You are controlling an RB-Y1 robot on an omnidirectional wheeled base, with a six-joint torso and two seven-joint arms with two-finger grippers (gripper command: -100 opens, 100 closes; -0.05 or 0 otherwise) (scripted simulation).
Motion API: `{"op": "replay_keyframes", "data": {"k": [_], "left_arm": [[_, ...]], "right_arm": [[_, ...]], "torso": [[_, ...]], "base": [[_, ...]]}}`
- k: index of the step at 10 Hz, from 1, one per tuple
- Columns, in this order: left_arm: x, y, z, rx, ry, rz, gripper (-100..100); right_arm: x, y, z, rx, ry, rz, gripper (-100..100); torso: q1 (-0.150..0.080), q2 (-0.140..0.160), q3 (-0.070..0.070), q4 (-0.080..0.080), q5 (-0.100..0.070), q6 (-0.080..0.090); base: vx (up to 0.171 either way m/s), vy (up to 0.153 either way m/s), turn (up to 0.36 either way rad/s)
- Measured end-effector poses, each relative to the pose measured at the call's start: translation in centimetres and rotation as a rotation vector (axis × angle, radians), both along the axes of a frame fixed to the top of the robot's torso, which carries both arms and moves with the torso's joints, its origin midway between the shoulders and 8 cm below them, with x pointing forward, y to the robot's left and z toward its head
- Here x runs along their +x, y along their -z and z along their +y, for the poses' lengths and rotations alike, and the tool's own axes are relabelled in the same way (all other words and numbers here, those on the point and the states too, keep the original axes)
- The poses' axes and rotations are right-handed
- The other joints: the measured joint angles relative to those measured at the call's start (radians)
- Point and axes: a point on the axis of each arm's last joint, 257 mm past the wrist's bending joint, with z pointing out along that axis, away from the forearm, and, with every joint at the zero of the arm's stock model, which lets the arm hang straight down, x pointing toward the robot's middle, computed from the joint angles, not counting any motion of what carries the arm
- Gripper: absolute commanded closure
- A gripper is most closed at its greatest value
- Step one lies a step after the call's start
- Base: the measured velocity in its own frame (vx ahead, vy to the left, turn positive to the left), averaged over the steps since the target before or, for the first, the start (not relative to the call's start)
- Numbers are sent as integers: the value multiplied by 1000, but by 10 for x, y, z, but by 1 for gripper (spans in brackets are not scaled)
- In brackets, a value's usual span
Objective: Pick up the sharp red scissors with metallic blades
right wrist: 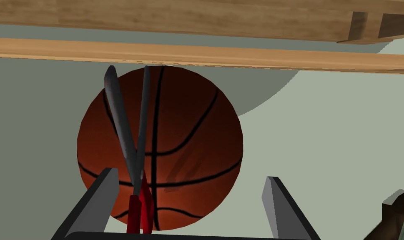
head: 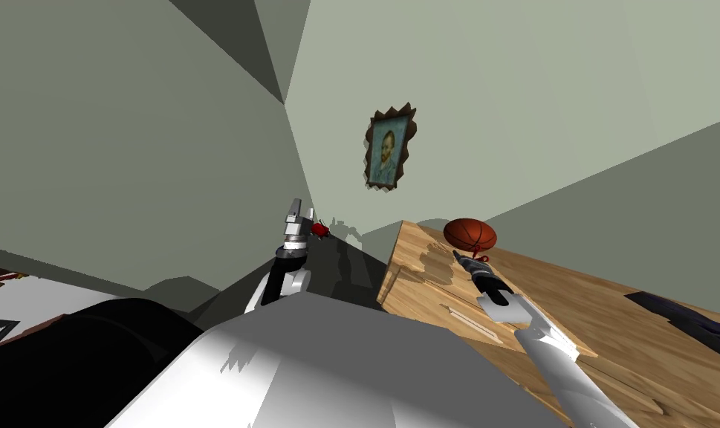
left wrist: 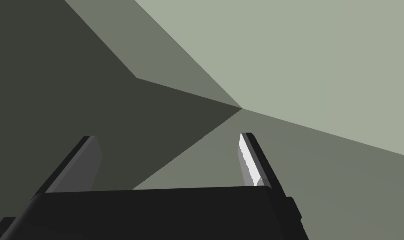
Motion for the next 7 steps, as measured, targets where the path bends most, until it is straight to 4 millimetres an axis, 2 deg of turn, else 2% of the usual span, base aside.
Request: {"op": "replay_keyframes", "data": {"k": [2, 4, 6, 7], "left_arm": [[0, 0, 0, 0, 0, 0, 0], [0, 0, 0, 0, 0, 0, 0], [0, 0, 0, 0, 0, 0, 0], [0, 0, 0, 0, 0, 0, 0]], "right_arm": [[-7, 15, -10, 6, 20, 27, -100], [11, 0, -7, 0, -8, 0, -100], [4, 14, -19, 5, 11, 26, -100], [13, 10, -18, 3, 2, 15, -100]], "torso": [[-2, -1, 0, 0, 0, 0], [0, -1, 0, 0, 0, 0], [-2, -1, 0, 0, 0, 0], [0, -1, 0, 0, 0, 0]], "base": [[-3, 13, -15], [-13, 25, -7], [-9, 18, -17], [-16, 38, -11]]}}
